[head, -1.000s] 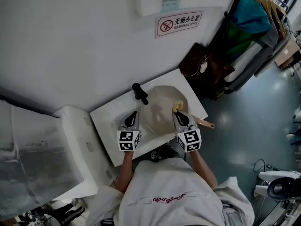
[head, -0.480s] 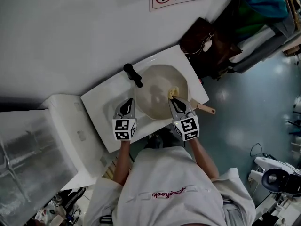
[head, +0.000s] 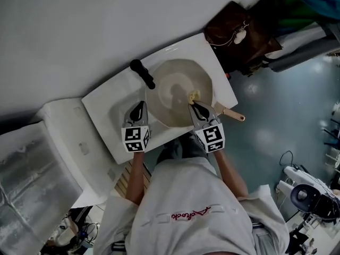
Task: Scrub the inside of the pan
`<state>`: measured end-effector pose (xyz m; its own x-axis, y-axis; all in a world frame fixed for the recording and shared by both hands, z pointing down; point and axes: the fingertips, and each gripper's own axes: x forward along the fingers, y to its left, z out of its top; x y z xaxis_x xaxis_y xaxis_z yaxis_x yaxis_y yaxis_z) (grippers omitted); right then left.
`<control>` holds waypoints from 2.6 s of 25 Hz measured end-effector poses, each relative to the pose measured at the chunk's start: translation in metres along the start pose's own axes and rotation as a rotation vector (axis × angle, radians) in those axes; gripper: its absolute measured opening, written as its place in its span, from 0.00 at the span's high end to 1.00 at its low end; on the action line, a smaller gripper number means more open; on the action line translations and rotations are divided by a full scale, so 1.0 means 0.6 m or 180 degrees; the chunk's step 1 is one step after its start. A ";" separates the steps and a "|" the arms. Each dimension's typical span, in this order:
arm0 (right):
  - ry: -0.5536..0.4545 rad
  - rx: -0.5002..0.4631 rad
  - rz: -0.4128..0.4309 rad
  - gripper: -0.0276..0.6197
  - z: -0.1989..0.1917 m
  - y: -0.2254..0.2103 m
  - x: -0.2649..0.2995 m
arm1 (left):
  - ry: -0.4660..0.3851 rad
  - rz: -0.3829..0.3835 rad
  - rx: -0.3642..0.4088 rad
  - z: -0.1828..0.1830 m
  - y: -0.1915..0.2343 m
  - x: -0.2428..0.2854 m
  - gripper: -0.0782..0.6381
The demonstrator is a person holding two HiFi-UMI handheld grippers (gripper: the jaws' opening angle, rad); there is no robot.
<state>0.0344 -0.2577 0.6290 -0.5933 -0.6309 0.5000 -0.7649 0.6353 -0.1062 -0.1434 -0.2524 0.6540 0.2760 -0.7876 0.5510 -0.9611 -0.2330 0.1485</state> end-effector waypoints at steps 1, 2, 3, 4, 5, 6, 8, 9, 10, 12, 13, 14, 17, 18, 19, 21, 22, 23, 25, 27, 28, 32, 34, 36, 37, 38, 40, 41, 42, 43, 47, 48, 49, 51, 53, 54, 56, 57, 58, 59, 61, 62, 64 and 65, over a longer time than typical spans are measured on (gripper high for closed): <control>0.0013 0.0007 0.0014 0.92 -0.002 -0.001 0.003 | 0.0002 0.0001 -0.0030 -0.002 -0.001 0.002 0.85; 0.0024 0.0008 0.0031 0.92 -0.003 -0.001 0.007 | 0.0006 0.0004 -0.0058 -0.004 -0.002 0.004 0.83; 0.0033 0.0004 0.0053 0.92 -0.004 0.000 0.010 | 0.0008 0.0013 -0.0083 -0.005 -0.001 0.005 0.82; 0.0042 -0.0005 0.0076 0.92 -0.004 0.001 0.014 | 0.0005 0.0023 -0.0102 -0.005 -0.001 0.005 0.81; 0.0051 -0.0016 0.0100 0.92 -0.004 0.003 0.017 | -0.0004 0.0027 -0.0121 -0.004 0.000 0.005 0.81; 0.0059 -0.0030 0.0124 0.92 -0.004 0.005 0.020 | -0.0024 0.0020 -0.0141 0.000 -0.001 0.003 0.80; 0.0065 -0.0072 0.0175 0.92 -0.002 0.010 0.026 | -0.0078 0.0001 -0.0165 0.013 -0.004 0.002 0.76; 0.0068 -0.0095 0.0199 0.92 -0.001 0.012 0.030 | -0.0095 0.0000 -0.0160 0.019 -0.005 0.003 0.76; 0.0075 -0.0116 0.0219 0.92 0.000 0.013 0.034 | -0.0097 0.0000 -0.0147 0.023 -0.006 0.006 0.76; 0.0096 -0.0155 0.0262 0.92 -0.001 0.017 0.040 | -0.0042 -0.0001 -0.0113 0.022 -0.008 0.014 0.74; 0.0106 -0.0180 0.0287 0.92 -0.001 0.021 0.043 | -0.0004 0.0006 -0.0094 0.018 -0.007 0.018 0.72; 0.0116 -0.0210 0.0313 0.92 -0.001 0.023 0.046 | 0.0024 0.0020 -0.0076 0.015 -0.006 0.022 0.72; 0.0149 -0.0335 0.0364 0.92 0.002 0.025 0.055 | 0.0061 0.0030 -0.0082 0.008 -0.006 0.033 0.72; 0.0165 -0.0390 0.0373 0.92 0.001 0.025 0.057 | 0.0071 0.0033 -0.0087 0.006 -0.007 0.035 0.72; 0.0187 -0.0454 0.0381 0.92 0.001 0.025 0.060 | 0.0081 0.0039 -0.0089 0.003 -0.007 0.037 0.72; 0.0253 -0.0611 0.0392 0.92 -0.003 0.024 0.064 | 0.0094 0.0045 -0.0082 0.000 -0.008 0.041 0.72; 0.0293 -0.0698 0.0397 0.92 -0.004 0.024 0.067 | 0.0101 0.0042 -0.0071 0.000 -0.008 0.042 0.73; 0.0332 -0.0784 0.0408 0.92 -0.006 0.025 0.069 | 0.0108 0.0040 -0.0057 -0.001 -0.008 0.044 0.75; 0.0385 -0.0945 0.0440 0.92 -0.008 0.027 0.075 | 0.0112 0.0044 -0.0035 0.000 -0.007 0.044 0.78; 0.0419 -0.1085 0.0469 0.92 -0.011 0.029 0.082 | 0.0108 0.0041 -0.0028 0.001 -0.008 0.045 0.80; 0.0434 -0.1150 0.0483 0.92 -0.012 0.029 0.085 | 0.0106 0.0038 -0.0033 0.000 -0.008 0.046 0.81; 0.0520 -0.1438 0.0559 0.92 -0.018 0.034 0.100 | 0.0101 0.0045 -0.0057 -0.002 -0.008 0.046 0.81; 0.0591 -0.1617 0.0596 0.92 -0.024 0.036 0.109 | 0.0105 0.0041 -0.0053 -0.002 -0.008 0.046 0.81; 0.0664 -0.1854 0.0623 0.92 -0.030 0.038 0.119 | 0.0099 0.0035 -0.0056 -0.001 -0.009 0.046 0.81; 0.0697 -0.2000 0.0639 0.92 -0.034 0.039 0.125 | 0.0094 0.0035 -0.0062 -0.002 -0.009 0.046 0.81; 0.0733 -0.2166 0.0659 0.92 -0.037 0.042 0.130 | 0.0090 0.0035 -0.0069 -0.002 -0.008 0.046 0.81; 0.0813 -0.2516 0.0711 0.92 -0.045 0.047 0.143 | 0.0085 0.0036 -0.0078 -0.002 -0.008 0.046 0.81; 0.0845 -0.2674 0.0736 0.92 -0.046 0.049 0.149 | 0.0086 0.0036 -0.0079 -0.002 -0.008 0.046 0.81; 0.0869 -0.2816 0.0758 0.92 -0.047 0.051 0.156 | 0.0088 0.0036 -0.0079 -0.002 -0.008 0.046 0.81; 0.0884 -0.2948 0.0778 0.92 -0.047 0.053 0.162 | 0.0088 0.0036 -0.0077 -0.002 -0.008 0.046 0.81; 0.0891 -0.3333 0.0857 0.92 -0.041 0.065 0.190 | 0.0073 0.0036 -0.0076 -0.001 -0.007 0.045 0.81; 0.0909 -0.3396 0.0884 0.92 -0.042 0.069 0.196 | 0.0068 0.0035 -0.0078 -0.001 -0.006 0.045 0.81; 0.0935 -0.3459 0.0912 0.92 -0.045 0.071 0.202 | 0.0065 0.0033 -0.0079 0.000 -0.006 0.044 0.81; 0.0992 -0.3578 0.0969 0.92 -0.052 0.077 0.213 | 0.0066 0.0028 -0.0081 -0.001 -0.006 0.045 0.81; 0.1051 -0.3692 0.1030 0.92 -0.060 0.083 0.221 | 0.0077 0.0022 -0.0084 -0.001 -0.006 0.045 0.81; 0.1088 -0.3746 0.1063 0.92 -0.066 0.087 0.224 | 0.0079 0.0020 -0.0085 -0.001 -0.006 0.045 0.81; 0.1176 -0.3843 0.1118 0.92 -0.081 0.092 0.229 | 0.0073 0.0016 -0.0081 0.000 -0.007 0.044 0.81; 0.1206 -0.3902 0.1127 0.92 -0.086 0.093 0.233 | 0.0070 0.0017 -0.0079 0.000 -0.006 0.044 0.81; 0.1221 -0.3961 0.1130 0.92 -0.089 0.095 0.236 | 0.0069 0.0018 -0.0078 0.001 -0.006 0.045 0.81; 0.1231 -0.4005 0.1135 0.92 -0.091 0.096 0.240 | 0.0071 0.0020 -0.0078 0.000 -0.006 0.045 0.81; 0.1253 -0.4052 0.1137 0.92 -0.093 0.098 0.248 | 0.0079 0.0023 -0.0078 0.000 -0.006 0.045 0.81; 0.1268 -0.4065 0.1132 0.92 -0.093 0.097 0.253 | 0.0082 0.0025 -0.0078 0.000 -0.006 0.044 0.81; 0.1319 -0.4081 0.1128 0.92 -0.096 0.094 0.260 | 0.0080 0.0025 -0.0076 0.000 -0.007 0.045 0.81; 0.1341 -0.4085 0.1123 0.92 -0.098 0.092 0.263 | 0.0078 0.0026 -0.0077 0.000 -0.007 0.045 0.81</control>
<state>-0.0868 -0.2959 0.7526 -0.4099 -0.3198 0.8542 0.3040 0.8351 0.4585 -0.1321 -0.2726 0.6682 0.2682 -0.7751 0.5721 -0.9634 -0.2125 0.1636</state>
